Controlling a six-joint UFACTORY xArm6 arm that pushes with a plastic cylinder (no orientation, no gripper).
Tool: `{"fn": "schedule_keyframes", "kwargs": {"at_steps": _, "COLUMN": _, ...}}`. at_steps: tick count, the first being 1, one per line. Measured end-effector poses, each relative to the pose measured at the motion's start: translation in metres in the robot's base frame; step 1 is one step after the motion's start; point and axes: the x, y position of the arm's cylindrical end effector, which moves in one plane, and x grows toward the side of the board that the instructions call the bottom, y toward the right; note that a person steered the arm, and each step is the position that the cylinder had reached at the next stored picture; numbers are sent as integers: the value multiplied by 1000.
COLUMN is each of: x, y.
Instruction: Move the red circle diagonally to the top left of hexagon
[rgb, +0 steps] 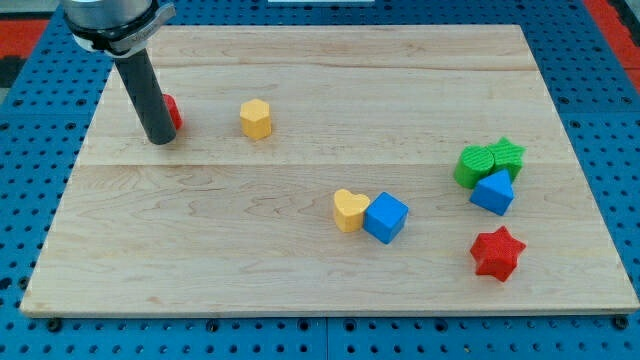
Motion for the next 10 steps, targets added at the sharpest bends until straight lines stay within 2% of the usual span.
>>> {"fn": "schedule_keyframes", "kwargs": {"at_steps": 1, "x": 2, "y": -7}}
{"fn": "schedule_keyframes", "kwargs": {"at_steps": 2, "x": -9, "y": -40}}
{"fn": "schedule_keyframes", "kwargs": {"at_steps": 3, "x": -27, "y": -47}}
{"fn": "schedule_keyframes", "kwargs": {"at_steps": 4, "x": -20, "y": -32}}
{"fn": "schedule_keyframes", "kwargs": {"at_steps": 5, "x": 16, "y": -20}}
{"fn": "schedule_keyframes", "kwargs": {"at_steps": 6, "x": -7, "y": 14}}
{"fn": "schedule_keyframes", "kwargs": {"at_steps": 7, "x": -47, "y": -1}}
{"fn": "schedule_keyframes", "kwargs": {"at_steps": 8, "x": -37, "y": 10}}
{"fn": "schedule_keyframes", "kwargs": {"at_steps": 9, "x": -40, "y": -38}}
{"fn": "schedule_keyframes", "kwargs": {"at_steps": 10, "x": -60, "y": -46}}
